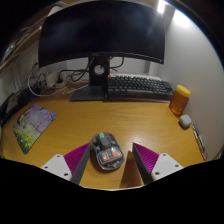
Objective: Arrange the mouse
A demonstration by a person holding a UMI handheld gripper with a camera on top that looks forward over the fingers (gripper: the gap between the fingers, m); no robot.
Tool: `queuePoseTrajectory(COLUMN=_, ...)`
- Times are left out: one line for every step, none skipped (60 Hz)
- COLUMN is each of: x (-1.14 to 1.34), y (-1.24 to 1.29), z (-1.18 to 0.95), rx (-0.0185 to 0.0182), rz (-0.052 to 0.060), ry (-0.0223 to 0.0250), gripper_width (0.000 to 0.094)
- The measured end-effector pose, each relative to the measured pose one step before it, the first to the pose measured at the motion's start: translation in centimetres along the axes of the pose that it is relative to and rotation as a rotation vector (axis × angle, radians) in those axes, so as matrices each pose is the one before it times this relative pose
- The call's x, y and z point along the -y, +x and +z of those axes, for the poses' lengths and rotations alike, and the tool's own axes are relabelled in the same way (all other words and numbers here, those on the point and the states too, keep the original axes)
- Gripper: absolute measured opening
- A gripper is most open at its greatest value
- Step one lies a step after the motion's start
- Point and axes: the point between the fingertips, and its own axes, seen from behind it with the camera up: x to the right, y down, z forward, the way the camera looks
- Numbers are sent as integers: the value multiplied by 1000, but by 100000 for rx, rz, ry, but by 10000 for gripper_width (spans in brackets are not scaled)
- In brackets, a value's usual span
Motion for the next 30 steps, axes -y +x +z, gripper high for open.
queuePoseTrajectory(x=130, y=19, z=162, rx=223, rz=76, ry=-56, gripper_width=869)
queuePoseTrajectory(x=106, y=61, z=145, rx=87, rz=23, ry=-104, gripper_width=867)
queuePoseTrajectory(x=62, y=-57, z=107, rx=-69, rz=60, ry=120, gripper_width=867)
queuePoseTrajectory(x=108, y=12, z=100, rx=76, rz=-20, ry=-92, gripper_width=866)
queuePoseTrajectory(x=80, y=40, z=96, rx=33, rz=1, ry=-103, gripper_width=865)
queuePoseTrajectory(x=99, y=33, z=100, rx=192, rz=-7, ry=6, gripper_width=862)
queuePoseTrajectory(x=53, y=27, z=77, rx=126, rz=54, ry=-67, gripper_width=856)
queuePoseTrajectory(x=70, y=22, z=77, rx=202, rz=84, ry=22, gripper_width=846)
queuePoseTrajectory(x=51, y=-33, z=92, rx=309, rz=33, ry=-26, gripper_width=831)
queuePoseTrajectory(x=33, y=-44, z=97, rx=321, rz=13, ry=-38, gripper_width=811)
queuePoseTrajectory(x=24, y=-137, z=84, rx=164, rz=156, ry=82, gripper_width=778)
queuePoseTrajectory(x=36, y=-68, z=68, rx=281, rz=-40, ry=-88, gripper_width=757)
queuePoseTrajectory(x=78, y=-16, z=43, rx=50, rz=-203, ry=95, gripper_width=727)
queuePoseTrajectory(x=40, y=-9, z=37, rx=-17, rz=-341, ry=-44, gripper_width=697)
queuePoseTrajectory(x=44, y=-43, z=45, rx=25, rz=-336, ry=8, gripper_width=662)
queuePoseTrajectory(x=20, y=-26, z=55, rx=25, rz=-333, ry=92, gripper_width=578)
queuePoseTrajectory(x=14, y=-82, z=36, rx=312, rz=-220, ry=15, gripper_width=548)
queuePoseTrajectory(x=9, y=48, z=40, rx=-409, rz=-431, ry=-41, gripper_width=518)
queuePoseTrajectory(x=23, y=72, z=27, rx=-450, rz=-489, ry=-12, gripper_width=494)
queuePoseTrajectory(x=52, y=20, z=30, rx=-294, rz=-373, ry=78, gripper_width=492)
queuePoseTrajectory(x=-9, y=15, z=-1, rx=-190, rz=-401, ry=-232, gripper_width=485)
queuePoseTrajectory(x=-29, y=-2, z=-5, rx=-151, rz=-272, ry=-302, gripper_width=481)
queuePoseTrajectory(x=-15, y=-14, z=-8, rx=-176, rz=-95, ry=-345, gripper_width=474)
queuePoseTrajectory(x=25, y=-2, z=6, rx=-183, rz=-100, ry=-536, gripper_width=464)
queuePoseTrajectory(x=-36, y=-30, z=-1, rx=-201, rz=130, ry=-544, gripper_width=459)
queuePoseTrajectory(x=4, y=-17, z=6, rx=-122, rz=124, ry=-396, gripper_width=452)
queuePoseTrajectory(x=4, y=-22, z=5, rx=-32, rz=2, ry=-403, gripper_width=438)
queuePoseTrajectory(x=-15, y=-4, z=15, rx=50, rz=-44, ry=-414, gripper_width=431)
queuePoseTrajectory(x=20, y=-2, z=-8, rx=43, rz=-9, ry=-326, gripper_width=419)
queuePoseTrajectory(x=0, y=-8, z=0, rx=90, rz=179, ry=-321, gripper_width=411)
